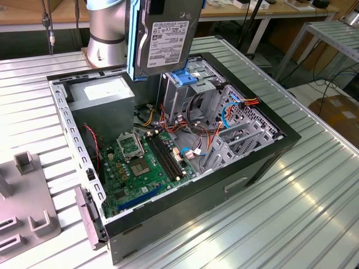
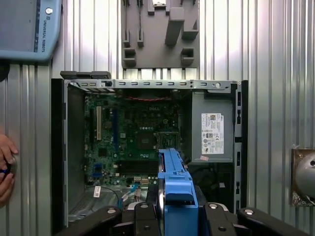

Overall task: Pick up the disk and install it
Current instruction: 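Insert the disk into the insertion slot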

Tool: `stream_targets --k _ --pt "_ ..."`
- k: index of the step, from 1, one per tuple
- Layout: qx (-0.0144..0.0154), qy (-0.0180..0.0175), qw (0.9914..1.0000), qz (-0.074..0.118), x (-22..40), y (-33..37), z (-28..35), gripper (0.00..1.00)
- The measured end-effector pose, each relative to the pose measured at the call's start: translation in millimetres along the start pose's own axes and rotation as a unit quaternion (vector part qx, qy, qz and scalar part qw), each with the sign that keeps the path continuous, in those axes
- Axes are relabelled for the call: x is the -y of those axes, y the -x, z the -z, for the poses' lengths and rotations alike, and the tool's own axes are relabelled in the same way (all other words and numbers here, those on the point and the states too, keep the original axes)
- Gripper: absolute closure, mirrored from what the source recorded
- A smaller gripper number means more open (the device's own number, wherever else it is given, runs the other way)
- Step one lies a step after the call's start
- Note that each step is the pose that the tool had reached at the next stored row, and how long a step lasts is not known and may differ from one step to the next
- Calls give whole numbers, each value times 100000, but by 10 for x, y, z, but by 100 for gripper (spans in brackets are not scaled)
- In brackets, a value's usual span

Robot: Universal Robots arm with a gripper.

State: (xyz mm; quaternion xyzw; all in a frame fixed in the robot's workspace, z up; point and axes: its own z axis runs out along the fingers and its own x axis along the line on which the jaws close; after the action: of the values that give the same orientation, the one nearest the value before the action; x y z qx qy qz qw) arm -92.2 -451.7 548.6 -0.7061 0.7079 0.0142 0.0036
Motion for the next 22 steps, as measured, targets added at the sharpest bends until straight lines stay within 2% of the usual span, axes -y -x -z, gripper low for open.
stream_targets --k 3,4,8,11,17,20,22 --pt "-4 0 100000 -2 0 -89 -2 63" --pt "-7 2 100000 -2 4 -157 -11 63" --pt "24 -214 100000 -30 39 -241 -52 63" --pt "18 -243 100000 -74 84 -250 -63 63" --pt "24 -244 100000 -83 243 -265 -81 63" --pt "20 -246 100000 -117 289 -294 -85 63" --pt "18 -245 100000 -132 299 -312 -86 63"
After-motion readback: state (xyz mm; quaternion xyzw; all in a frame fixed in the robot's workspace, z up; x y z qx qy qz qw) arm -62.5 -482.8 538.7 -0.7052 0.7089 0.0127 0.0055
